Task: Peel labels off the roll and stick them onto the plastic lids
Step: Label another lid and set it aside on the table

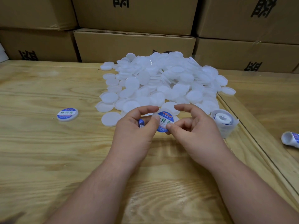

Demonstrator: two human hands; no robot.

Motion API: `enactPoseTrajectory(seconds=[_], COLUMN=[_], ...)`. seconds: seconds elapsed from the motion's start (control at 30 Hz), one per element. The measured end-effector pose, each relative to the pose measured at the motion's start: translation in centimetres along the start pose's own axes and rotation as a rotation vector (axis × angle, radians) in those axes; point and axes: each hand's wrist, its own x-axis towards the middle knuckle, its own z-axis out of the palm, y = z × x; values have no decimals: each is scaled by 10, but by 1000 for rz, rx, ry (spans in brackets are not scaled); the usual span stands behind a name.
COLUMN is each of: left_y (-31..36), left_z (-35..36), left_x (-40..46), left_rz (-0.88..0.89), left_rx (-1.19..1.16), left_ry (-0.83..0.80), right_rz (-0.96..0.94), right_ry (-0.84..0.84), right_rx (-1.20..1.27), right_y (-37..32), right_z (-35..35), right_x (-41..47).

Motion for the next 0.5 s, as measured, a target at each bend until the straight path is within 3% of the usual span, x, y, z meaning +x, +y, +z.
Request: enactPoseTrajectory(seconds=[0.33,0.5], left_y=[-2,-2], left_z=[-3,0], left_x=[1,1], left_rz=[-34,-46], left_rx=[-21,-41], left_ry=[42,-21], right_rz=[-26,46], right_ry=[176,52], right_rx=[115,109], right_y=[3,5], right_z=[-1,5], right_x=[2,2])
